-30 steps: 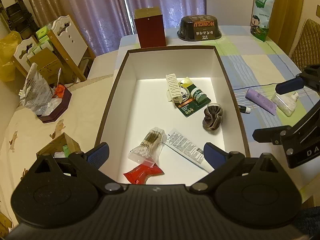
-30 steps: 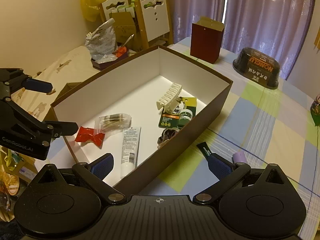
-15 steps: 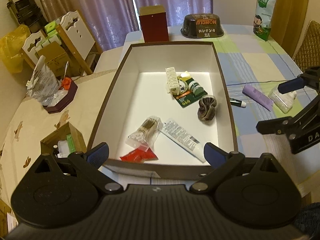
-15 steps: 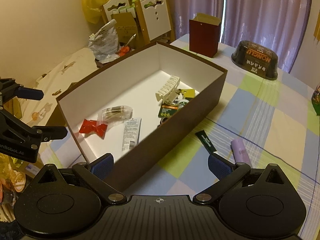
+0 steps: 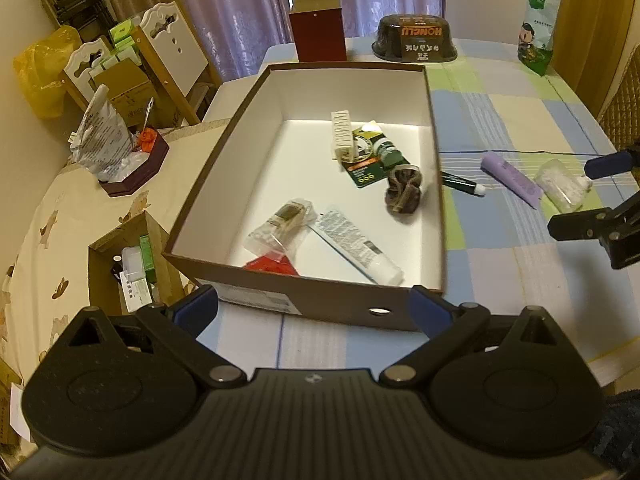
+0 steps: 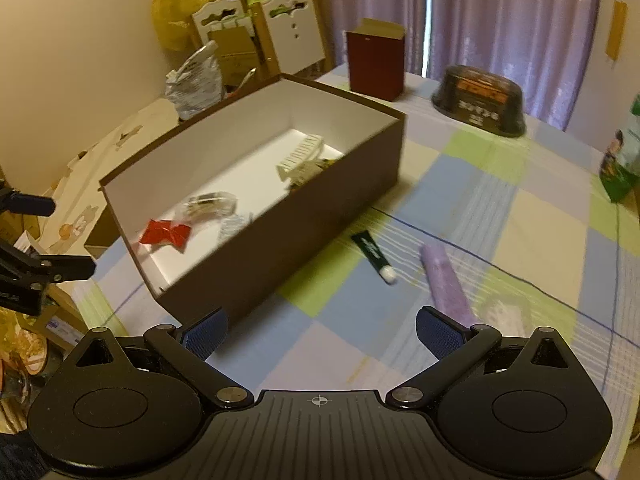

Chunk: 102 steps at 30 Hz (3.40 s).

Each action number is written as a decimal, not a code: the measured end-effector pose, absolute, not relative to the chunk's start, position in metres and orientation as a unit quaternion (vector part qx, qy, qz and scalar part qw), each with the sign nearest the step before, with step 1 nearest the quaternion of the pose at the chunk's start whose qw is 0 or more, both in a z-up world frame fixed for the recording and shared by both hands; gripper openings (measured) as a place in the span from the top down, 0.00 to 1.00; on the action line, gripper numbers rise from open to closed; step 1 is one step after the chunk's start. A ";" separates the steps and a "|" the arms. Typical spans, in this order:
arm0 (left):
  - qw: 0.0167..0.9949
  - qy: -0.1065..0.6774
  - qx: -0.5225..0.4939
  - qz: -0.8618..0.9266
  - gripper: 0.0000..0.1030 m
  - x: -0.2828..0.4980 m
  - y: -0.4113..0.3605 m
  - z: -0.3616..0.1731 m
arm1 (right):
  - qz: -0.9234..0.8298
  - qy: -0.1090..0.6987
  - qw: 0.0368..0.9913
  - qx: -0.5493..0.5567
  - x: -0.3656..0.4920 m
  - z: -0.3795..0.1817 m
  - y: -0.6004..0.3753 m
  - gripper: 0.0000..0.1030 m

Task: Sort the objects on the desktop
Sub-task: 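Reach both tools toward the clear floss box and white pill bottle, then grasp the white pill bottle with the right tool while the left tool grasps the clear floss box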

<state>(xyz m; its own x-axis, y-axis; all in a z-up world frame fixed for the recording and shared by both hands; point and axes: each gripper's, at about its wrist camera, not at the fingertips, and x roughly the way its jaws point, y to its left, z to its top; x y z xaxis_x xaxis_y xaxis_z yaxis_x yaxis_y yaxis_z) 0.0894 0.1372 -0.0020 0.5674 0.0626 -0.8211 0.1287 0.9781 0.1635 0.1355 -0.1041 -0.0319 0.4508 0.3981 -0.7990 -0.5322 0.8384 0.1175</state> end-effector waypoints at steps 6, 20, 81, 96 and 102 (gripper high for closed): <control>0.880 0.465 0.088 -0.041 0.03 0.077 0.106 -0.006 | 0.248 0.449 0.857 -0.050 0.127 -0.034 -0.147 0.00; 0.870 0.471 0.092 -0.116 0.04 0.097 0.010 -0.033 | 0.163 0.463 0.871 0.004 0.130 -0.049 -0.263 0.00; 0.837 0.519 0.074 -0.159 0.09 0.253 -0.182 -0.137 | 0.204 0.506 0.838 -0.018 0.198 -0.141 -0.405 0.74; 0.804 0.540 0.121 -0.217 0.48 0.211 -0.161 -0.157 | 0.213 0.500 0.839 -0.019 0.179 -0.141 -0.395 0.74; 0.800 0.551 0.116 -0.207 0.38 0.199 -0.148 -0.159 | 0.217 0.498 0.840 -0.018 0.177 -0.142 -0.387 0.74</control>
<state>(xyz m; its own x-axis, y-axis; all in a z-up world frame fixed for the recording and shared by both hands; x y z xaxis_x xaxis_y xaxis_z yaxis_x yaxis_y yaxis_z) 0.1990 -0.1484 -0.1590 0.3073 -0.2031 -0.9297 0.4582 0.8878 -0.0425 0.1767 -0.3871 -0.1423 0.4102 0.3461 -0.8438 -0.3826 0.9052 0.1852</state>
